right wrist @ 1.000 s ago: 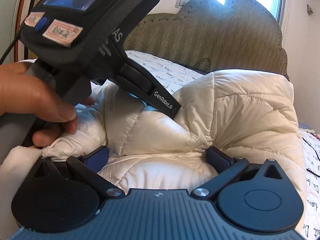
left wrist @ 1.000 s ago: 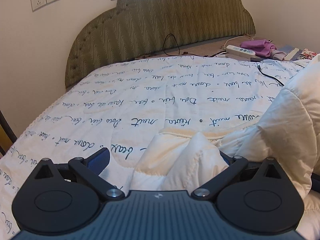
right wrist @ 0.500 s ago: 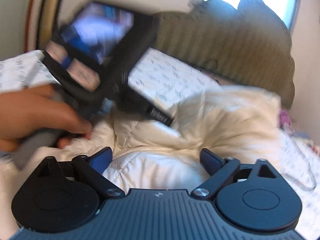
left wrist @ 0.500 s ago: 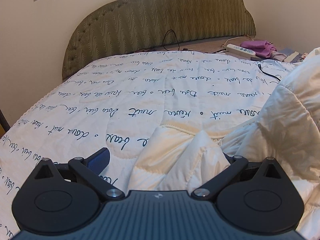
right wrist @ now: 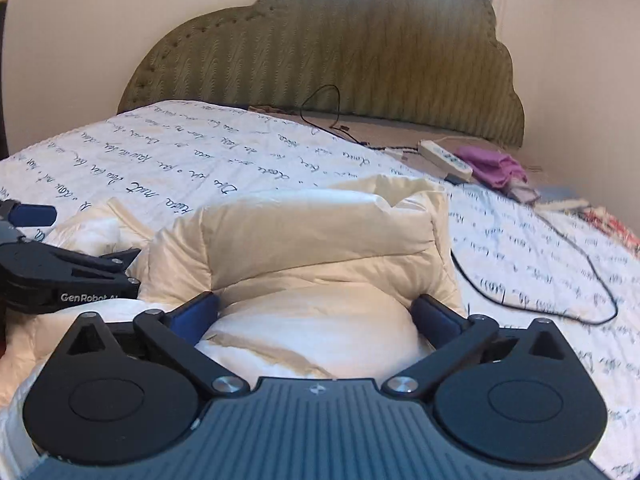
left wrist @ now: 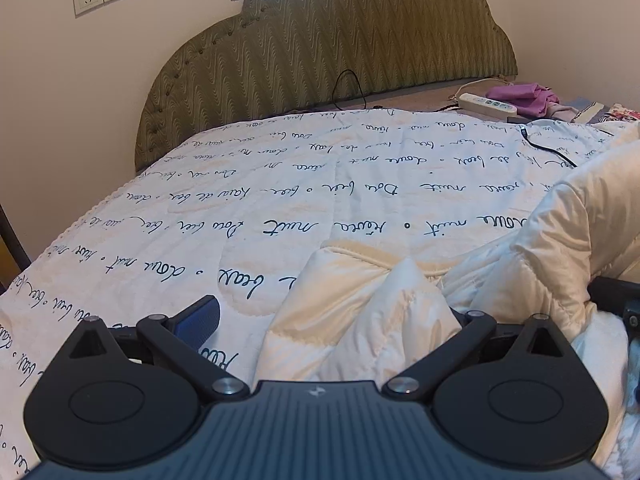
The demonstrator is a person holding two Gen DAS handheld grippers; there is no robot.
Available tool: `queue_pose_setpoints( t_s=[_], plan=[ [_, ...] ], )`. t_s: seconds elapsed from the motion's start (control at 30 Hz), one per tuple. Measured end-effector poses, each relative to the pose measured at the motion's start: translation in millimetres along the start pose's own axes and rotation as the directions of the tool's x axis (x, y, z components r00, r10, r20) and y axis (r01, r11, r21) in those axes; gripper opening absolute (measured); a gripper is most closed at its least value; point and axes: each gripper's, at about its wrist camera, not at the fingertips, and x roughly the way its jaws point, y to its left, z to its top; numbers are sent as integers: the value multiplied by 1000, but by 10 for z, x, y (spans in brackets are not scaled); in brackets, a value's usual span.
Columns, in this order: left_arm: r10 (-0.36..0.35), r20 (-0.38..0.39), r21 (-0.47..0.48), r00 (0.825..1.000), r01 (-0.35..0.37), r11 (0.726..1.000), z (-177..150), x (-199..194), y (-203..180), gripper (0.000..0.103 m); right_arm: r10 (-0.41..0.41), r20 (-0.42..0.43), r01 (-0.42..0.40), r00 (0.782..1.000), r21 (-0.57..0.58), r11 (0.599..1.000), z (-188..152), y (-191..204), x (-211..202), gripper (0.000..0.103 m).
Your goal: Fold small clothes
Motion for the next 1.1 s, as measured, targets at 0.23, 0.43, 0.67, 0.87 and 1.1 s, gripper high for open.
queue_pose_setpoints(
  t_s=[0.23, 0.43, 0.67, 0.87, 1.1],
  plan=[
    [3, -6, -8, 1000, -3, 1000, -13, 8, 8, 103, -23, 20, 23, 1000, -11, 1000, -98, 52, 81, 101],
    [10, 2, -8, 1000, -10, 1000, -23, -8, -1, 103, -19, 33, 19, 999, -1, 1000, -99, 18, 30, 101],
    [-71, -34, -76, 997, 68, 995, 14, 10, 184, 103, 42, 73, -51, 996, 134, 990, -88, -299, -403, 103],
    [-252, -110, -259, 961, 217, 941, 30, -137, 685, 103, 179, 22, -177, 984, 303, 936, -309, -881, -631, 103],
    [-437, -126, -435, 891, 346, 831, -98, -409, 1213, 103, 467, 26, -383, 884, 611, 692, -742, -1375, -380, 103]
  ],
)
